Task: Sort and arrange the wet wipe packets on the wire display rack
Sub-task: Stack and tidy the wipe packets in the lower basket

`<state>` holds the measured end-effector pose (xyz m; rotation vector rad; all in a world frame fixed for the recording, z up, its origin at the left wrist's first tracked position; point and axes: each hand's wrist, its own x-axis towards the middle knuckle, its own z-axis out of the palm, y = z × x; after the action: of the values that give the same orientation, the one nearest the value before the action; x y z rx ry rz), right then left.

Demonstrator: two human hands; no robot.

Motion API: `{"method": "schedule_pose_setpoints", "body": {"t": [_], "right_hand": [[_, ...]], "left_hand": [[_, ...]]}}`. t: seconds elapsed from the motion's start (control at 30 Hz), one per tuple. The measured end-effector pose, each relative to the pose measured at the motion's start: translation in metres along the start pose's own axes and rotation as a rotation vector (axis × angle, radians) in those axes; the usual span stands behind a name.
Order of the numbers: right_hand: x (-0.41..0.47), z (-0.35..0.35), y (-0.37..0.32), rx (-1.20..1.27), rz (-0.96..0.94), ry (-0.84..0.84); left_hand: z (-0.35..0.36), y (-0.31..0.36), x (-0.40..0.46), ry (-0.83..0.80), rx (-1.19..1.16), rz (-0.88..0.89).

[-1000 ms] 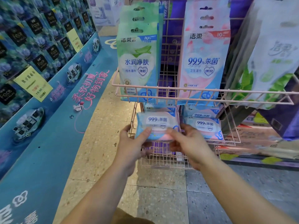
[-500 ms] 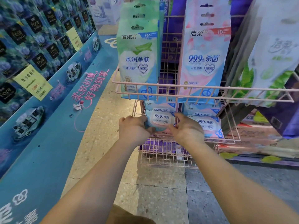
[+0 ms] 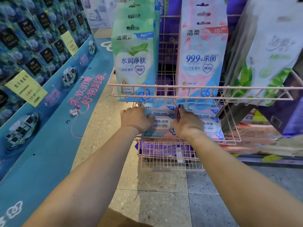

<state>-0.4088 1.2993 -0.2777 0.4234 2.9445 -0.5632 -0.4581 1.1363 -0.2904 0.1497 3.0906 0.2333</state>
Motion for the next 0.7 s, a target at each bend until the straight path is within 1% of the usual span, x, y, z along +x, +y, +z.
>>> {"method": "schedule_pose_setpoints", "body": {"t": [0.1,0.23,0.3,0.37,0.4,0.43,0.47,0.53,0.63,0.7], "right_hand": [[-0.004,-0.004,0.008,0.0,0.02,0.036],[-0.009,-0.006,0.027,0.003,0.053,0.093],[-0.012,-0.008,0.04,0.034,0.101,0.156],[-0.018,-0.008,0.059,0.062,0.178,0.25],[-0.022,-0.006,0.069,0.085,0.204,0.304],[-0.025,-0.004,0.078,0.111,0.225,0.339],[-0.027,-0.003,0.085,0.136,0.249,0.33],[-0.027,0.0,0.092,0.161,0.271,0.244],[-0.023,0.002,0.092,0.164,0.234,0.167],[-0.019,0.001,0.093,0.17,0.244,0.125]], "left_hand": [[0.006,0.008,0.005,0.051,-0.069,0.065],[0.006,0.006,0.007,0.0,-0.048,0.076],[0.004,0.001,0.006,0.024,0.001,0.073],[-0.001,-0.003,-0.001,0.08,0.017,0.036],[-0.002,-0.005,-0.007,0.081,0.031,0.015],[-0.001,-0.005,-0.015,0.048,0.046,-0.005],[0.003,-0.004,-0.024,-0.006,0.042,-0.025],[0.018,0.003,-0.043,-0.089,-0.075,-0.067],[0.031,0.014,-0.054,-0.046,-0.252,-0.077],[0.027,0.014,-0.053,-0.076,-0.284,-0.096]]}}
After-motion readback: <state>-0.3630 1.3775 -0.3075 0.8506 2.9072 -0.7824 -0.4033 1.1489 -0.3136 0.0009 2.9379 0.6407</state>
